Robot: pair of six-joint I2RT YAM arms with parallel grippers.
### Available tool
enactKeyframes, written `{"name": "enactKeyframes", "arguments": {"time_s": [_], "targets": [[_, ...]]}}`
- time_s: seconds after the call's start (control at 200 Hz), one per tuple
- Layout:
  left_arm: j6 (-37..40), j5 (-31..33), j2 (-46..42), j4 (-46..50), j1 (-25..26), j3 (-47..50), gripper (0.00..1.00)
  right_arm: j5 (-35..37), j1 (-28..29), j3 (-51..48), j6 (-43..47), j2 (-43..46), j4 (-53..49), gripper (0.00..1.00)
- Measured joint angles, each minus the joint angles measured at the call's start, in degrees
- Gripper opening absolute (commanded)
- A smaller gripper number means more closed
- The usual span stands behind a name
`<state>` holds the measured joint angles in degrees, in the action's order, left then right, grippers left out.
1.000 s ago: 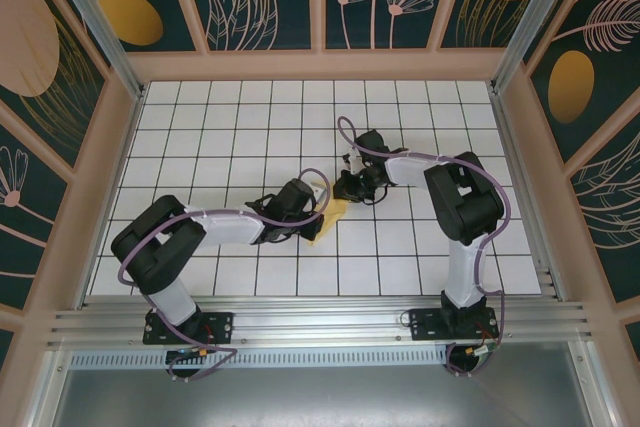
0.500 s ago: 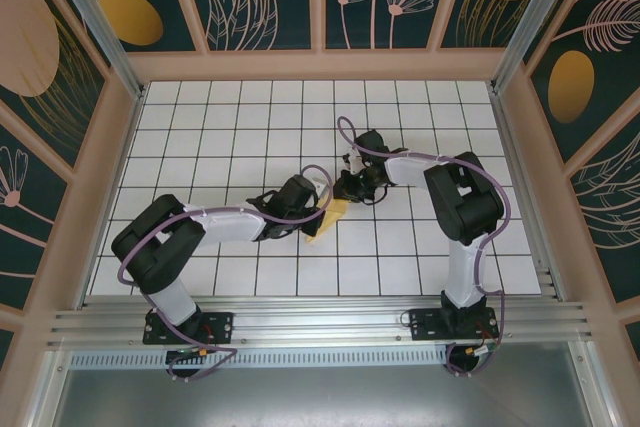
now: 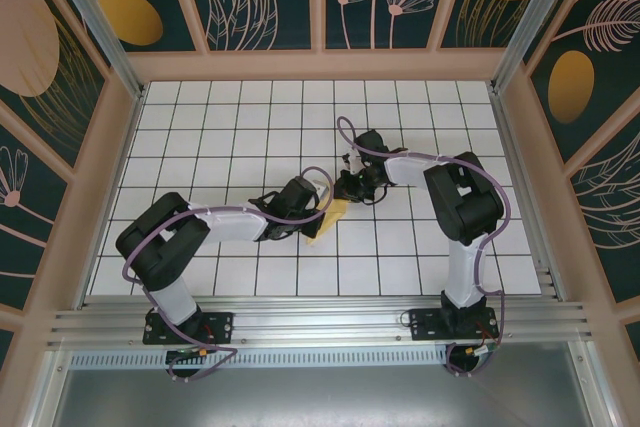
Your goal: Fold a paper plane with a square sheet of paper (pick it up from the middle)
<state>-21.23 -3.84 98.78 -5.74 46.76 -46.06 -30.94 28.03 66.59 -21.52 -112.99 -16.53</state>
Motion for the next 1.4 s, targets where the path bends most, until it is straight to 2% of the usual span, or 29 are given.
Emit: {"name": "enactKeyframes", "arguments": {"time_s": [1.256,1.401], "targets": [[-0.83,1.51,0.24,-0.02,-0.07,0.94,0.02,0.81,0.22,0.44,-0.04,0.0,-0.66,0.16],[-0.83,1.53,0.31,-0.24,-0.07,0.96,0.02,1.53,0.5,0.44,-1.11,0.72,-0.66,0.2]]}}
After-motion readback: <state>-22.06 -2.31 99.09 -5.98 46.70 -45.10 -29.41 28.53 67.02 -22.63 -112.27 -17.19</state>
